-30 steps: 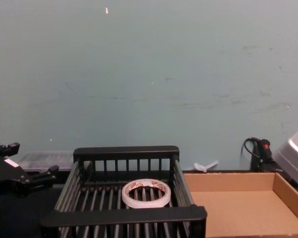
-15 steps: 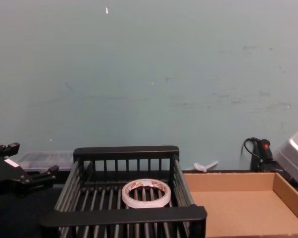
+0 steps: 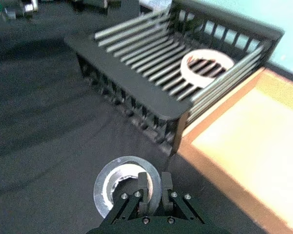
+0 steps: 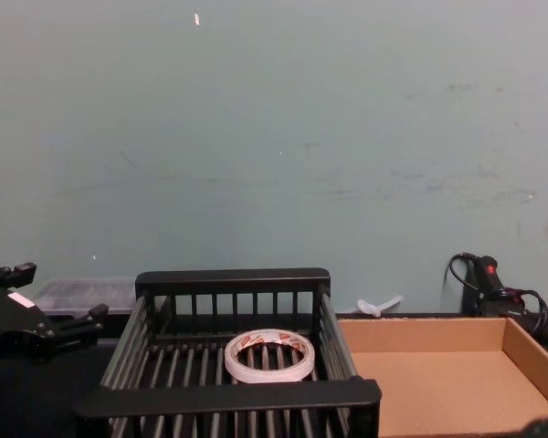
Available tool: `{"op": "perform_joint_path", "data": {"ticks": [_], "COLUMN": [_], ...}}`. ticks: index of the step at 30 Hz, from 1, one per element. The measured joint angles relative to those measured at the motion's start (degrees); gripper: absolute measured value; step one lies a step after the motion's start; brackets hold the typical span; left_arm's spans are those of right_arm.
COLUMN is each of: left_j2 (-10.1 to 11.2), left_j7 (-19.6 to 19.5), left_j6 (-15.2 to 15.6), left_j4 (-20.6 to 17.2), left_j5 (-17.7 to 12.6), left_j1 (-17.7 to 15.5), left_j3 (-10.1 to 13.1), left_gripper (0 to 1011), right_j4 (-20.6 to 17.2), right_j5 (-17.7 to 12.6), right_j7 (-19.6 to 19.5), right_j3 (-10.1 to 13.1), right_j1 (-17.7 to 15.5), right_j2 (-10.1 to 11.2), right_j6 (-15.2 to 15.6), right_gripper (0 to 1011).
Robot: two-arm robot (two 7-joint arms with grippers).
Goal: Pick up the white tape and place it into the black box , Pick up the silver tape and place it into the brown box.
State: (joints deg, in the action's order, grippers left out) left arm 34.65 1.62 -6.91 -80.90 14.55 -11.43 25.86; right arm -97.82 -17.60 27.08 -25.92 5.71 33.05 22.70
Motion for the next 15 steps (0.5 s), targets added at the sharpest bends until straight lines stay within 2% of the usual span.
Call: {"op": "perform_joint_path", "data": {"ticks": [9,15], "left_j2": [0.0,0.0], "left_j7": [0.0,0.0], "left_j6": [0.0,0.0], "left_j4": [0.0,0.0], "left_j5": [0.0,0.0], "left_j1": [0.0,0.0], "left_j3": [0.0,0.0], "left_gripper": [1001,1001], "right_j4": [-2.36,-1.7], "right_j5": [-2.1,-2.42], "right_j7": [-2.26,-5.12], "right_j3": [4.16,6.59], "right_j1": [-0.57,0.66], "right_j2": [0.72,-0.34], "right_j6": [-2.97,-4.07], "right_gripper": [172,172]}}
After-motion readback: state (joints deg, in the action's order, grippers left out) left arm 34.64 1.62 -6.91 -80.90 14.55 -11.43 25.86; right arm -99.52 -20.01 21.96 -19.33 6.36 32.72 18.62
